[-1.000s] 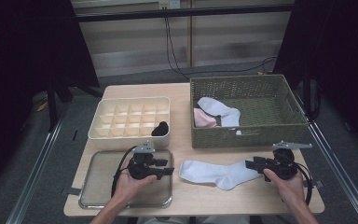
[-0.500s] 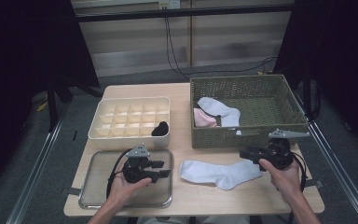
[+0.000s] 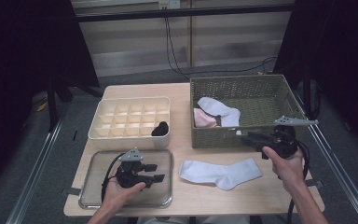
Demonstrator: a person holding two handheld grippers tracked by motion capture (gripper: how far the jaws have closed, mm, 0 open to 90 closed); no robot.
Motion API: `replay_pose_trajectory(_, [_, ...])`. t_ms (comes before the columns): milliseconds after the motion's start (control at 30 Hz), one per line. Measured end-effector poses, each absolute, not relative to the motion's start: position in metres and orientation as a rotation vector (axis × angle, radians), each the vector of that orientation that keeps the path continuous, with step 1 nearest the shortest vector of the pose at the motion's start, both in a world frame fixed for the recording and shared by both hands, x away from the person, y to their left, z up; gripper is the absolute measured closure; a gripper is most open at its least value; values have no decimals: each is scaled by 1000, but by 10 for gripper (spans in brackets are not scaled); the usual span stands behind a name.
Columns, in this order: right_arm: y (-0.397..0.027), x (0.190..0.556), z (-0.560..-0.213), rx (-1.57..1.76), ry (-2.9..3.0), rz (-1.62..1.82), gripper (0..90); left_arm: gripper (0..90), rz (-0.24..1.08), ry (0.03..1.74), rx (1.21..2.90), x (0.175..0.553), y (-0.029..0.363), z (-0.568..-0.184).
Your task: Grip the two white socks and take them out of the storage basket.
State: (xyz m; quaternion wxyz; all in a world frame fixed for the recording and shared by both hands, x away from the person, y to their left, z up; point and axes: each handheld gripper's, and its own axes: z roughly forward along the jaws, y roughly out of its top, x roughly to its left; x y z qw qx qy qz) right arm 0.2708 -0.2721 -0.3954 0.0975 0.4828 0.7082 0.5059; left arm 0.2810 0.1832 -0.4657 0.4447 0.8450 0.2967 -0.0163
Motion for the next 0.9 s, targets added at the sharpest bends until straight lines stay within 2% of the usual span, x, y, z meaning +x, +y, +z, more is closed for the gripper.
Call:
replay_pose_trajectory(333, [-268, 297, -386, 1413, 2123, 1484, 524, 378, -28, 744, 2105, 280, 186, -465])
replay_pose_trajectory(900, [-262, 338, -387, 1448, 2183, 1425, 544, 334, -11, 766, 2091, 282, 191, -465])
